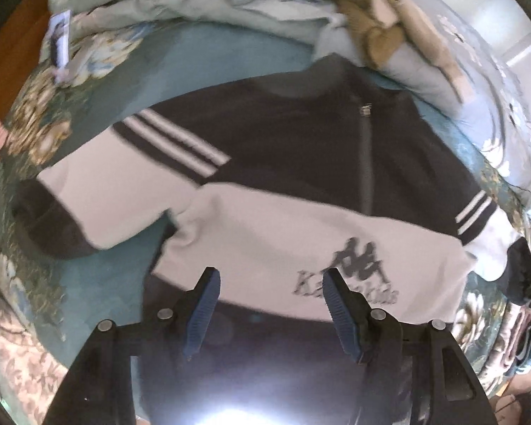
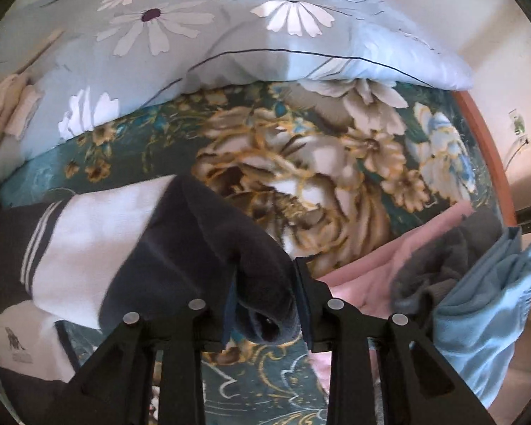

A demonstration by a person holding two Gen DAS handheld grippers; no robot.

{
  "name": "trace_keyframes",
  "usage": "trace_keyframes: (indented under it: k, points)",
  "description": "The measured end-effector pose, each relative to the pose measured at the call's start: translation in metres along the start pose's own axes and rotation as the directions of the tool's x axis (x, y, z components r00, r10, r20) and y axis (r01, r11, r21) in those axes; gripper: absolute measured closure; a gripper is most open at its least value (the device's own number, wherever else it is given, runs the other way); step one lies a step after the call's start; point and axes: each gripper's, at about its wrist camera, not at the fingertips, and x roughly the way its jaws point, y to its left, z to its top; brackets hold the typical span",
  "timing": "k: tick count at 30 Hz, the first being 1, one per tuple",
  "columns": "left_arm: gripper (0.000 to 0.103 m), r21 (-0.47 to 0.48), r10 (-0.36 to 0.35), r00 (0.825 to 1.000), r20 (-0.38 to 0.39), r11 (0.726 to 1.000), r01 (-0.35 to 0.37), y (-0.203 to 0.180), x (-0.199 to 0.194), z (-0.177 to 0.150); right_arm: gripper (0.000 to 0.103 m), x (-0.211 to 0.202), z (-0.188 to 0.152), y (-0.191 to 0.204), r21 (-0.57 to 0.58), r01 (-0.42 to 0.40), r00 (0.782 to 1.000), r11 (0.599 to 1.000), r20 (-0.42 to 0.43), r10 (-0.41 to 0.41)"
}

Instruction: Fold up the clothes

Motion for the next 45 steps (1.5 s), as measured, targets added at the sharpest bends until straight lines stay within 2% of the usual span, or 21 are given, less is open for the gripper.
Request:
trace_keyframes:
  k: [4,5,8,9,11,13,16,19,22,25,27,29,30,31,33,34,37,39,43,45]
  points:
    - [0.039,-0.035,-0.017,1.000,-0.014,0.999,0.017,0.034,-0.007,-0.016,0.053,-0.020,-0.007,-0.003,0.023,0.008,0.999,1.000,0.044,-0.009]
    - [0.039,-0.039,-0.023,1.000,-0.015,0.999,0.023,0.044,-0.007,-0.022,0.052,-0.029,-0.011,-0.004,0.038,0.001,0.998,0.999,0.061,-0.003]
    - [0.039,-0.046,-0.023,0.999,-0.039,0.999,0.022,0.076,-0.004,-0.046,0.050,-0.060,-0.041,0.008,0.067,-0.093,0.990,0.993,0.116,0.085]
    - [0.039,-0.049,-0.023,0.999,-0.047,0.999,0.020,0.087,-0.002,-0.055,0.046,-0.063,-0.061,0.018,0.069,-0.157,0.983,0.985,0.104,0.149]
    - [0.039,-0.054,-0.022,0.997,-0.073,0.998,0.018,0.110,0.006,-0.073,0.045,-0.066,-0.100,0.039,0.076,-0.281,0.958,0.957,0.072,0.276]
    - [0.039,-0.068,-0.035,0.995,-0.095,0.997,0.028,0.130,0.016,-0.088,0.045,-0.051,-0.155,0.072,0.092,-0.401,0.915,0.912,-0.018,0.404]
    - [0.039,-0.064,-0.081,0.988,-0.128,0.995,0.074,0.149,0.031,-0.109,0.045,-0.028,-0.219,0.112,0.103,-0.479,0.865,0.872,-0.111,0.489]
    - [0.039,0.001,-0.115,0.983,-0.140,0.993,0.117,0.147,0.042,-0.121,0.045,-0.004,-0.261,0.134,0.152,-0.496,0.838,0.855,-0.173,0.517]
    - [0.039,0.038,-0.159,0.973,-0.165,0.985,0.167,0.141,0.052,-0.132,0.045,0.012,-0.277,0.137,0.189,-0.465,0.848,0.865,-0.184,0.497]
    - [0.039,0.050,-0.201,0.959,-0.200,0.975,0.215,0.134,0.061,-0.144,0.043,0.023,-0.283,0.137,0.246,-0.486,0.827,0.839,-0.181,0.532]
    - [0.040,0.048,-0.212,0.953,-0.217,0.973,0.228,0.134,0.068,-0.150,0.043,0.022,-0.282,0.144,0.223,-0.499,0.823,0.837,-0.179,0.538]
    - [0.040,0.037,-0.235,0.945,-0.226,0.968,0.249,0.136,0.073,-0.155,0.051,0.019,-0.281,0.149,0.196,-0.521,0.813,0.831,-0.184,0.553]
    - [0.041,0.027,-0.255,0.942,-0.220,0.963,0.267,0.138,0.072,-0.156,0.063,0.017,-0.280,0.150,0.188,-0.532,0.806,0.826,-0.188,0.562]
    - [0.045,0.017,-0.275,0.939,-0.208,0.959,0.284,0.140,0.070,-0.157,0.076,0.016,-0.280,0.150,0.182,-0.538,0.802,0.823,-0.192,0.566]
    - [0.059,0.005,-0.298,0.934,-0.196,0.952,0.305,0.145,0.068,-0.157,0.089,0.016,-0.278,0.146,0.191,-0.536,0.799,0.822,-0.200,0.567]
    - [0.070,0.001,-0.303,0.933,-0.194,0.951,0.309,0.147,0.068,-0.157,0.090,0.015,-0.277,0.144,0.198,-0.536,0.797,0.821,-0.203,0.569]
    - [0.078,-0.002,-0.345,0.920,-0.183,0.936,0.351,0.147,0.059,-0.154,0.092,0.006,-0.276,0.144,0.187,-0.537,0.798,0.823,-0.204,0.567]
    - [0.080,0.007,-0.383,0.908,-0.169,0.921,0.390,0.145,0.043,-0.155,0.093,-0.008,-0.279,0.144,0.174,-0.546,0.800,0.820,-0.181,0.572]
    - [0.080,-0.018,-0.473,0.866,-0.162,0.879,0.477,0.155,0.021,-0.160,0.094,-0.041,-0.280,0.130,0.152,-0.555,0.810,0.818,-0.126,0.573]
    - [0.080,-0.034,-0.461,0.868,-0.186,0.886,0.463,0.161,0.031,-0.163,0.094,-0.033,-0.284,0.126,0.165,-0.532,0.817,0.831,-0.157,0.554]
